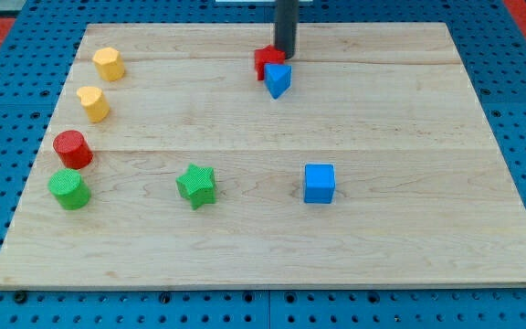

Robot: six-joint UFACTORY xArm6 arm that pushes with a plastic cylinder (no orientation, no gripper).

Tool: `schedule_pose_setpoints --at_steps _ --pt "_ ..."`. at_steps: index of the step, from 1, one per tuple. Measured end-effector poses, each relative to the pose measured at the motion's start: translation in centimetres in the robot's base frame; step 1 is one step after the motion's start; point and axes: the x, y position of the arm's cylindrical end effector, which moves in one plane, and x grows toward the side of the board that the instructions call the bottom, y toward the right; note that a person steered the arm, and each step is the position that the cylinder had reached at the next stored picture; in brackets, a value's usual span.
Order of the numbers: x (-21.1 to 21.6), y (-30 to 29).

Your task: Push blue triangle towards yellow heart

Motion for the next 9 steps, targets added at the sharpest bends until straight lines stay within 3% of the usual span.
schedule_pose_setpoints --at_steps 2,3,9 --pt "4.9 1.2" --pt "8.0 7.1" --pt "4.7 11.2"
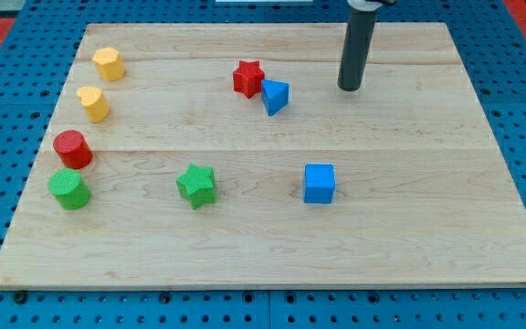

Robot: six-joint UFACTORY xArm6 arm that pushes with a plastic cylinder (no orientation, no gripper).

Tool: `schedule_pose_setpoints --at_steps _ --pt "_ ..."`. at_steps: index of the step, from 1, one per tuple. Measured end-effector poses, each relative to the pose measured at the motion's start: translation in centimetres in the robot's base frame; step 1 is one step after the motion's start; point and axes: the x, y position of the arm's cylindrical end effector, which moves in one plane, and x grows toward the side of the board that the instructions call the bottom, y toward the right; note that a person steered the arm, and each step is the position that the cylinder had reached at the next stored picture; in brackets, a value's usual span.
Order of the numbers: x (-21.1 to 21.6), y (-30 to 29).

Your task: Push blue triangle towards yellow heart

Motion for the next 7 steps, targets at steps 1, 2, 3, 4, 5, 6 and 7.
schedule_pose_setpoints --at_steps 1,2,3,4,5,6,7 --pt "-0.7 1.6" --pt "1.7 -0.2" --pt "1.4 -5.5" --pt "2.1 -10.9" --pt "7.9 -13.0" --pt "5.0 -12.2" --pt "12.3 -12.6"
